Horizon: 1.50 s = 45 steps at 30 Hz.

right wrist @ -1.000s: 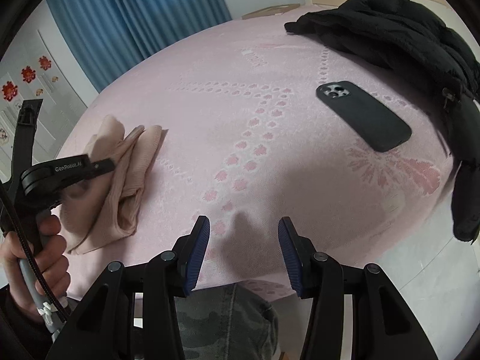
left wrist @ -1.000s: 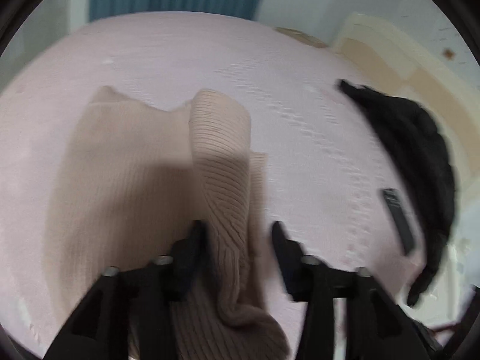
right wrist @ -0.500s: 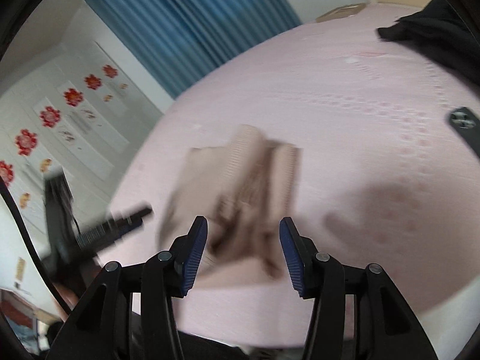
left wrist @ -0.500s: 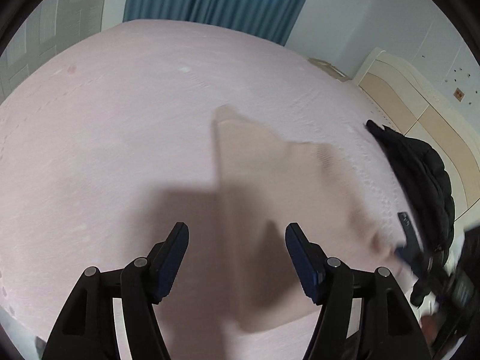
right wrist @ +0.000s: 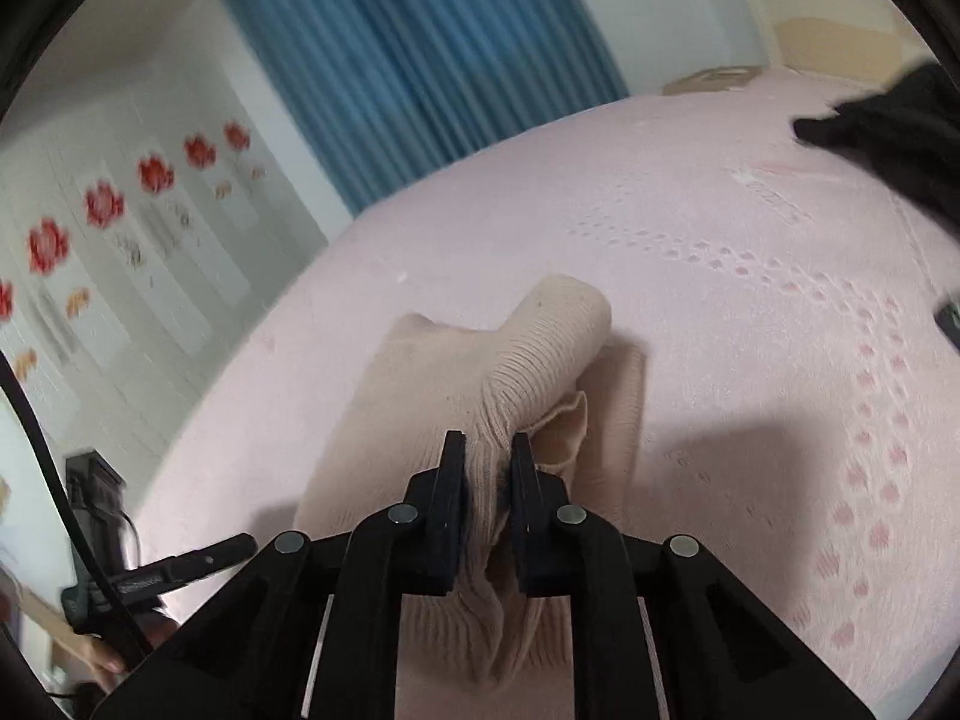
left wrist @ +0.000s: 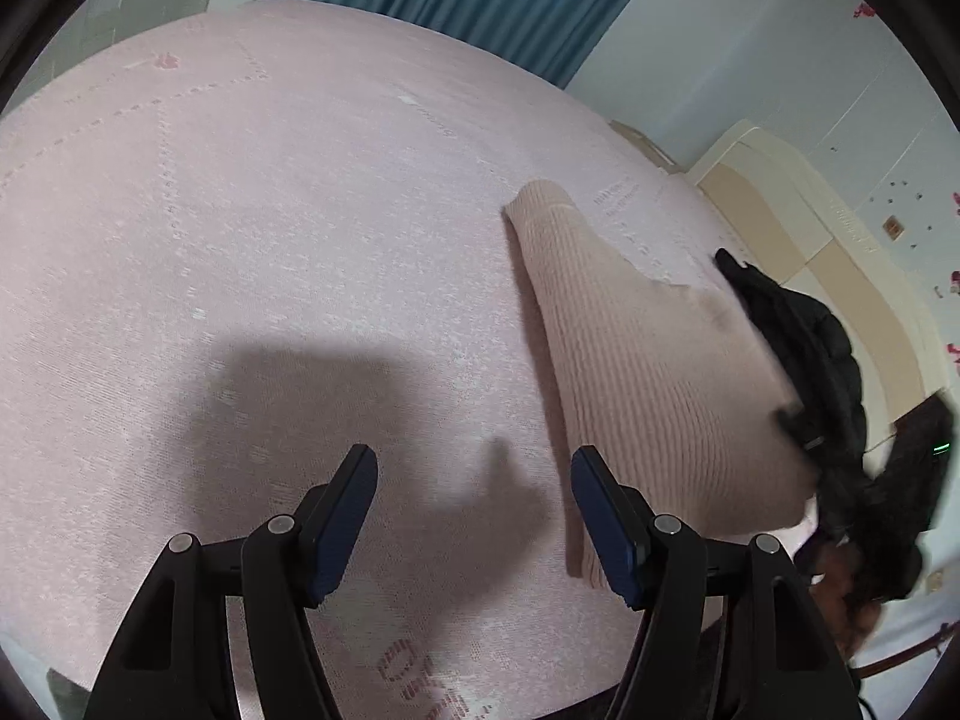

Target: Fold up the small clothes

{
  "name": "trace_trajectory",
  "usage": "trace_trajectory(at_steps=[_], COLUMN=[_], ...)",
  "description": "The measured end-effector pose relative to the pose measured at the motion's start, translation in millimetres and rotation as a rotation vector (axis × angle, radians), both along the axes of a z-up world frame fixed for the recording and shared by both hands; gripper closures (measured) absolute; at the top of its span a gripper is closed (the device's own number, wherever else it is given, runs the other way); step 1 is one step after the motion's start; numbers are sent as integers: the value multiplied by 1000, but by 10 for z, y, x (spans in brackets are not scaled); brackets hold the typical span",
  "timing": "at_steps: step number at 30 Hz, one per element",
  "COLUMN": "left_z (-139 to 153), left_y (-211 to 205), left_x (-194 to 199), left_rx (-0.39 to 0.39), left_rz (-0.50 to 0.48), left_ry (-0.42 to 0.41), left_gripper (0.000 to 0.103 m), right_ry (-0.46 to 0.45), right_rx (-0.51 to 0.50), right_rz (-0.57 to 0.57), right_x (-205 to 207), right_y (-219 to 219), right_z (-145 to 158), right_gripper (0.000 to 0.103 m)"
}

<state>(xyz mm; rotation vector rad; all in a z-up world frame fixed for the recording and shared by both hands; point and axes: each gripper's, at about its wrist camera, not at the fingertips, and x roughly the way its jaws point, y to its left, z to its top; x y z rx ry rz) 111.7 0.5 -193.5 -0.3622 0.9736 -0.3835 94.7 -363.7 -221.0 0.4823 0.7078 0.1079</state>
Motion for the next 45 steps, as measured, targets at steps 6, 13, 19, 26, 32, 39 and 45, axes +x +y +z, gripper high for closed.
trace_trajectory(at_steps=[6,13,19,26,32,39,45], left_z=[81,197,221,204,240,360,437], left_y=[-99,-93,-2,-18,-20,176,333], left_x=[6,105,173,221,240,226,270], left_rx=[11,3,-15,23,213,179,135], left_rz=[-48,-40,-24,14,107,111,108], left_ry=[-49,-76,-76,-65,-13,-5,-20], left_gripper=[38,38,38,38,38,38,38], right_ry=[119,211,236,262,192,154,145], right_rx=[20,109,218,274,198,145,48], right_rz=[-27,30,77,134,129,103,76], right_x=[65,582,785,908,735,525,581], right_y=[-93,-213,-289,-290,-111,54,360], right_z=[-249,-435,-680,-682,-235,319,792], right_gripper=[55,36,25,59,67,69,69])
